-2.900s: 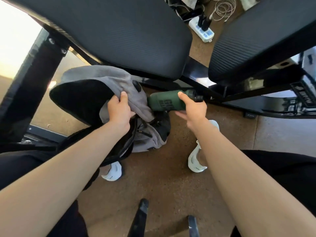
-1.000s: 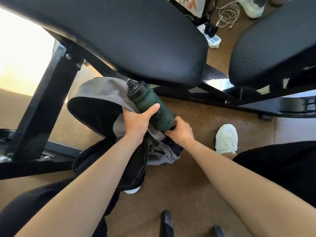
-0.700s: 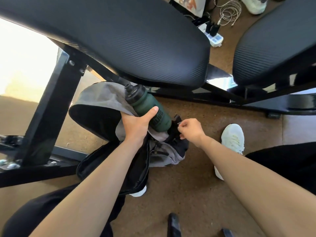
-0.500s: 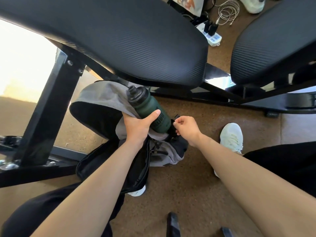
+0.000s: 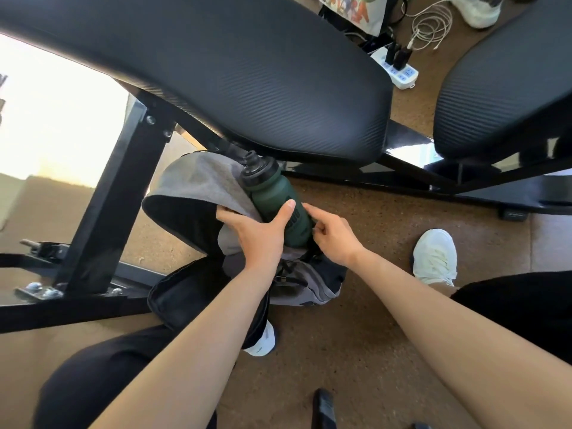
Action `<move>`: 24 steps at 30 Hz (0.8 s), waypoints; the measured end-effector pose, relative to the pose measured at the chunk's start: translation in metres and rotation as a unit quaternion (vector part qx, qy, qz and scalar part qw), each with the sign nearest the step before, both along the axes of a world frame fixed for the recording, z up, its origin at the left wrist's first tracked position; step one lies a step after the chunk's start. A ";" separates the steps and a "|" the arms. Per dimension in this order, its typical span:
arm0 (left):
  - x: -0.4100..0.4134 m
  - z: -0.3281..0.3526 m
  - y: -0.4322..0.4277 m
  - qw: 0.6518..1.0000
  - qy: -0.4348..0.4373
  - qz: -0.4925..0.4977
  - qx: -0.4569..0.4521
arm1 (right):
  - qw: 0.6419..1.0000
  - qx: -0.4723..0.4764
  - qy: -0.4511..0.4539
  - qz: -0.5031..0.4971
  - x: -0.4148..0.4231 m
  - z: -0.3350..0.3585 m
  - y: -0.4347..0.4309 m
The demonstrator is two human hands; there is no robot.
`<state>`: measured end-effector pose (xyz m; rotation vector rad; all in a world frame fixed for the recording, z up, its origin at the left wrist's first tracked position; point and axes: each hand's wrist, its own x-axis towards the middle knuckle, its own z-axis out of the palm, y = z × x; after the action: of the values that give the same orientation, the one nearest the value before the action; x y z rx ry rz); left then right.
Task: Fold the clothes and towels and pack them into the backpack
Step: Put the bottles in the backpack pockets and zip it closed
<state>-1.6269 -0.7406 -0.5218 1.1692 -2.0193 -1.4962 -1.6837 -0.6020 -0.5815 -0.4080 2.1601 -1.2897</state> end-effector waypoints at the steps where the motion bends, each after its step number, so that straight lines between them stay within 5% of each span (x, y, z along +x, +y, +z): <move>1: 0.007 0.003 0.008 0.999 0.008 0.022 -0.044 | 1.000 0.002 -0.002 0.001 0.001 0.001 -0.001; 6: 0.028 0.010 0.024 0.990 0.027 -0.002 -0.139 | 1.000 0.009 0.000 0.009 0.002 0.004 -0.002; 16: -0.004 0.011 -0.019 0.995 -0.094 -0.026 0.017 | 1.000 0.006 -0.008 0.024 0.007 0.005 0.001; 24: 0.005 -0.002 -0.017 0.990 -0.118 -0.081 0.012 | 0.997 0.027 -0.025 -0.068 0.005 -0.010 0.014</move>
<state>-1.6221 -0.7579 -0.5236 1.2707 -2.3082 -1.5235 -1.6791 -0.5876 -0.5914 -0.2076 2.2079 -1.2981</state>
